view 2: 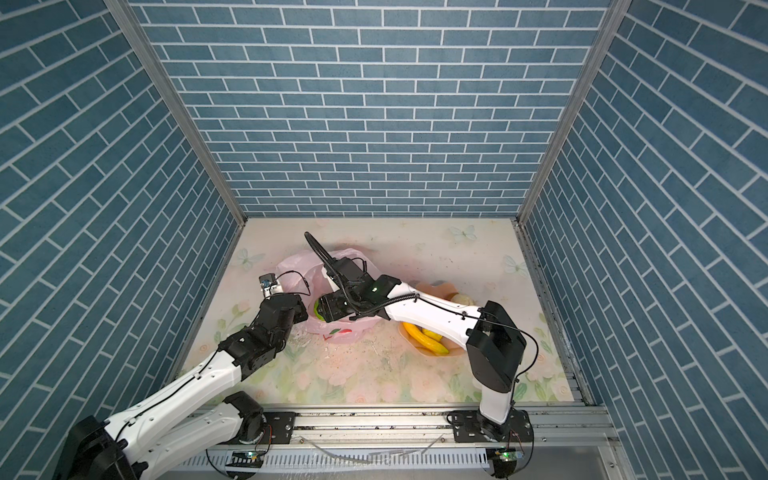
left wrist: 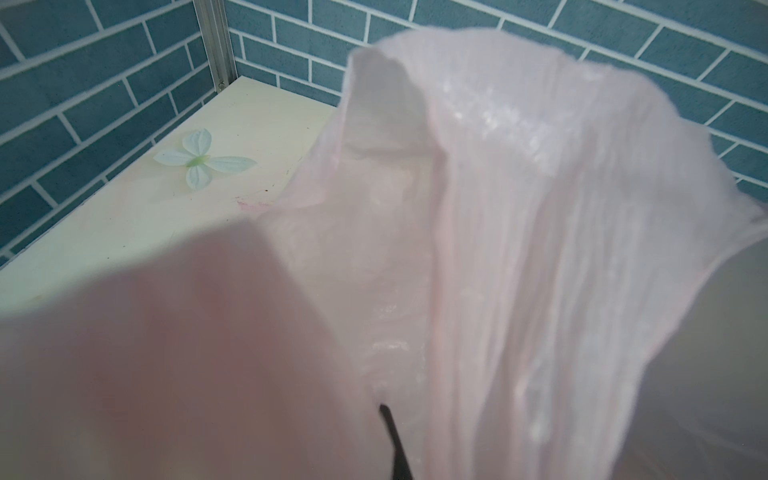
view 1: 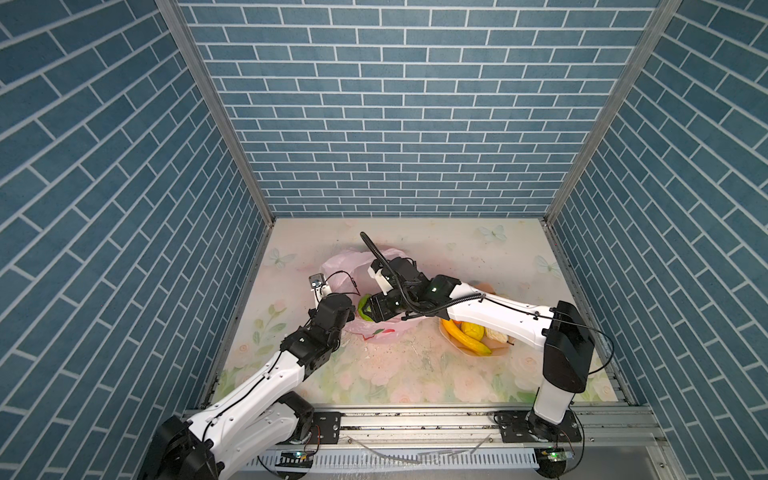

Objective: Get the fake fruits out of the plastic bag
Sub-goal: 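Lift the green fruit out of the bag with the right gripper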

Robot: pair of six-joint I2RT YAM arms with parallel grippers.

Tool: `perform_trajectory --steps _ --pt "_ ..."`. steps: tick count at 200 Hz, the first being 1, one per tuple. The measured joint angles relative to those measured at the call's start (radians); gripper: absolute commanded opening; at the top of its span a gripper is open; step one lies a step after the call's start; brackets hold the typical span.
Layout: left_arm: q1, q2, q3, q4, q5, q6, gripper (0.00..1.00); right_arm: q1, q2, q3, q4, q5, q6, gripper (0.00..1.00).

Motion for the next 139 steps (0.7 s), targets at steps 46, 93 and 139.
perform_trajectory --steps 46,93,139 --pt "0.045 0.061 0.037 0.034 0.013 0.022 0.03 -0.003 -0.08 0.0 -0.064 0.024 -0.024 0.28" --pt "0.114 0.125 0.09 0.069 0.077 0.035 0.05 -0.041 -0.202 -0.003 -0.12 0.085 -0.032 0.28" --pt "0.162 0.164 0.154 0.064 0.154 0.047 0.16 -0.137 -0.369 -0.089 -0.168 0.172 -0.032 0.27"
